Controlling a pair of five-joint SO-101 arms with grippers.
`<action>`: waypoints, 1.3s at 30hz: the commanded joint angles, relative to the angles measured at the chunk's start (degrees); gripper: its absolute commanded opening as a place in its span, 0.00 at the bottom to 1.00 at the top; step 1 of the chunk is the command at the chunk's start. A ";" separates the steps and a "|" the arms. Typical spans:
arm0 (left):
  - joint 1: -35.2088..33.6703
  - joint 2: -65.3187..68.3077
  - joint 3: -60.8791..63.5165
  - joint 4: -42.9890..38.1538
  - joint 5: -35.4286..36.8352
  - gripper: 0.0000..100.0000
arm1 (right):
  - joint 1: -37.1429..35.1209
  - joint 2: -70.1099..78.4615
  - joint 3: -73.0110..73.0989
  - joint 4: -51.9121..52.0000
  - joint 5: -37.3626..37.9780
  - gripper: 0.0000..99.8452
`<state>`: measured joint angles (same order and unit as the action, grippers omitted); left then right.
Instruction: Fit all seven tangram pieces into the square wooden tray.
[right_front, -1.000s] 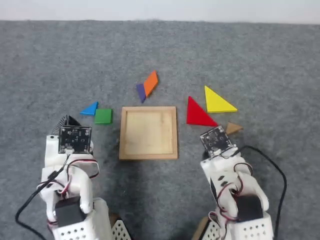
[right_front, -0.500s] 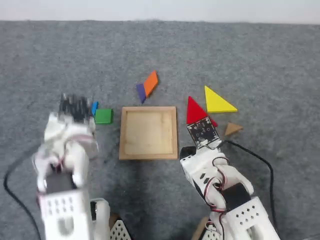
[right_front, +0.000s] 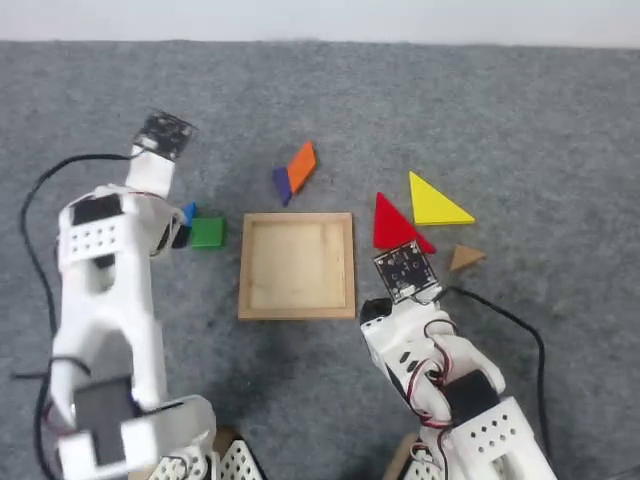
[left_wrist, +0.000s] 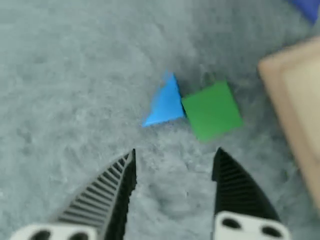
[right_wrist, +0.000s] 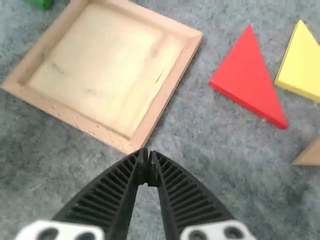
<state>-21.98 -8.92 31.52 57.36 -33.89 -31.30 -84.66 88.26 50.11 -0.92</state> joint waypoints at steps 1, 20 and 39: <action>1.41 4.22 -6.73 1.14 -2.55 0.25 | 0.13 -2.07 -0.79 -1.01 -0.26 0.01; 26.64 25.85 -32.31 3.43 26.37 0.25 | 12.88 -1.98 -6.77 7.25 -0.53 0.01; 45.80 37.71 -44.26 10.46 51.43 0.25 | 32.40 -1.89 -9.41 6.11 -2.81 0.02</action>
<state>21.98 29.32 -9.89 67.30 7.16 0.18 -85.80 82.90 57.76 -3.03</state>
